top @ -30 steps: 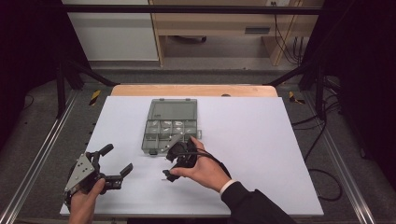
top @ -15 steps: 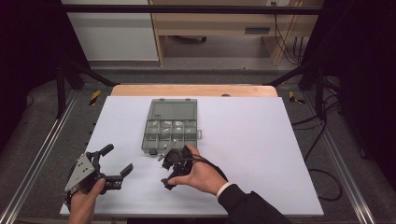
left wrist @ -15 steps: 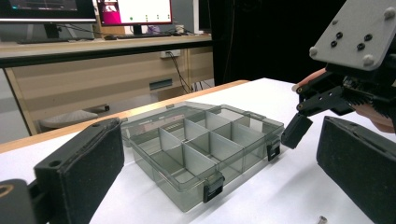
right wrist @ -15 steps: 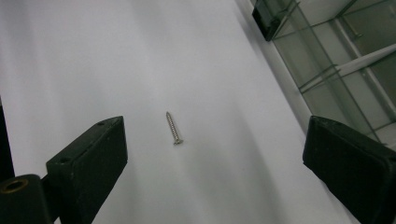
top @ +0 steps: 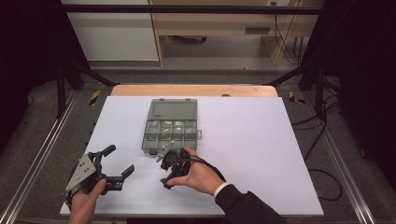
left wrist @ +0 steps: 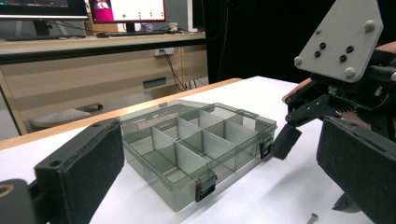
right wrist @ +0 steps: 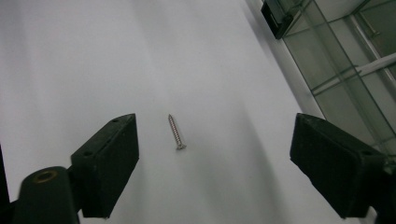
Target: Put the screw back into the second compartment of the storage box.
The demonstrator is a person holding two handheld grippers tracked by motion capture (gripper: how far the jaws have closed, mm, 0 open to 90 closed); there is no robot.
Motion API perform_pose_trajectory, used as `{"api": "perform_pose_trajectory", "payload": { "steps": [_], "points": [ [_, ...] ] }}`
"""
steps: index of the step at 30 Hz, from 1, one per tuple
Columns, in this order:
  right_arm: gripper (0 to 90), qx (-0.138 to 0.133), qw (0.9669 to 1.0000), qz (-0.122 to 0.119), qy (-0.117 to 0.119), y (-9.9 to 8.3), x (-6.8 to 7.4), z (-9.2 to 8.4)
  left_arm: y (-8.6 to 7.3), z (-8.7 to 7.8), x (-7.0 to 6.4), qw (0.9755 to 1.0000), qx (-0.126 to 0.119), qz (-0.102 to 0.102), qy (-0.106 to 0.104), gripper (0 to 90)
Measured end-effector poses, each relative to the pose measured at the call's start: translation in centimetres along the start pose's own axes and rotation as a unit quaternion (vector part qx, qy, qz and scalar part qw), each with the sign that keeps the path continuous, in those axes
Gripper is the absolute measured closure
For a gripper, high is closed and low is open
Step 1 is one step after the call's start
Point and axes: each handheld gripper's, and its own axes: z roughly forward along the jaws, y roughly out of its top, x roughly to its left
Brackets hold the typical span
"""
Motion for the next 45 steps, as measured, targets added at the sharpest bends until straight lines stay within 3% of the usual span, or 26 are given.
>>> {"api": "perform_pose_trajectory", "payload": {
  "steps": [14,20,26,34,45],
  "points": [
    [58.9,0.014,0.9988,-0.037,0.028,0.2,0.7,1.6,0.0,0.0,0.0,1.0000,0.000,0.000,-0.001,0.7],
    [76.1,0.030,0.9983,-0.035,0.035,0.2,0.9,2.1,0.0,0.0,0.0,1.0000,0.000,0.000,-0.001,0.8],
    [87.6,0.032,0.9981,-0.027,0.045,0.2,0.9,2.2,0.0,0.0,0.0,1.0000,0.000,0.001,-0.001,0.8],
    [88.1,0.027,0.9985,-0.020,0.044,0.2,0.7,2.1,0.0,0.0,0.0,1.0000,0.000,0.001,-0.001,0.9],
    [88.1,-0.013,0.9993,0.004,0.034,0.2,-0.4,0.3,0.0,0.0,-0.1,1.0000,0.002,0.000,0.000,0.9]
  ]
}}
